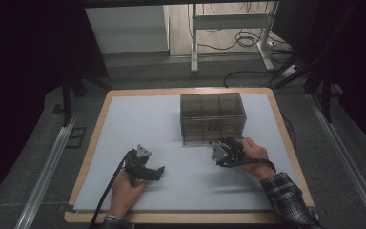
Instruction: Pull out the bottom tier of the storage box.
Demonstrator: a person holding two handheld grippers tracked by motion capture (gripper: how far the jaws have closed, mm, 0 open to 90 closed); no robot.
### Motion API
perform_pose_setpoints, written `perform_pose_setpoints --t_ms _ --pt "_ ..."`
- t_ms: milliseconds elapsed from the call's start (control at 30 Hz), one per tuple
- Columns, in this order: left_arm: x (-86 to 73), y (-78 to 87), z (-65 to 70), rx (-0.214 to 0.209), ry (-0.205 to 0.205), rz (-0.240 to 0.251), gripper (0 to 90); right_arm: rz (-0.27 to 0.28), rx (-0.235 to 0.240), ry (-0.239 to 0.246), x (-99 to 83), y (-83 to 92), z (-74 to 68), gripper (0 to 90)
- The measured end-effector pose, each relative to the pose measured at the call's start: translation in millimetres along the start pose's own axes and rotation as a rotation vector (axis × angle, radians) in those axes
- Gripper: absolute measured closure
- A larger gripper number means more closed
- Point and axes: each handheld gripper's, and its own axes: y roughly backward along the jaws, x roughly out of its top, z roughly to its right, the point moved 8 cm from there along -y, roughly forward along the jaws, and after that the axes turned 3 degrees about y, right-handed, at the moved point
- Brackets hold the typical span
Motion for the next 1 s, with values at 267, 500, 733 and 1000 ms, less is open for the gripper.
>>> perform_pose_setpoints --t_ms 267,500,733,1000 --pt "0.0 0.0 0.0 0.0 0.0 0.0 0.0 0.042 0.109 -0.074 -2.7 1.4 5.6 64.2" --pt "0.4 -0.4 0.5 0.0 0.006 0.006 0.0 0.063 0.209 -0.126 -7.1 2.4 12.4 59.4" --pt "0.0 0.0 0.1 0.0 0.001 0.0 0.0 0.091 0.275 -0.169 -9.6 3.9 17.9 57.9" --pt "0.0 0.1 0.0 0.0 -0.001 -0.001 0.0 0.114 0.4 -0.229 -21.2 5.8 33.5 60.2"
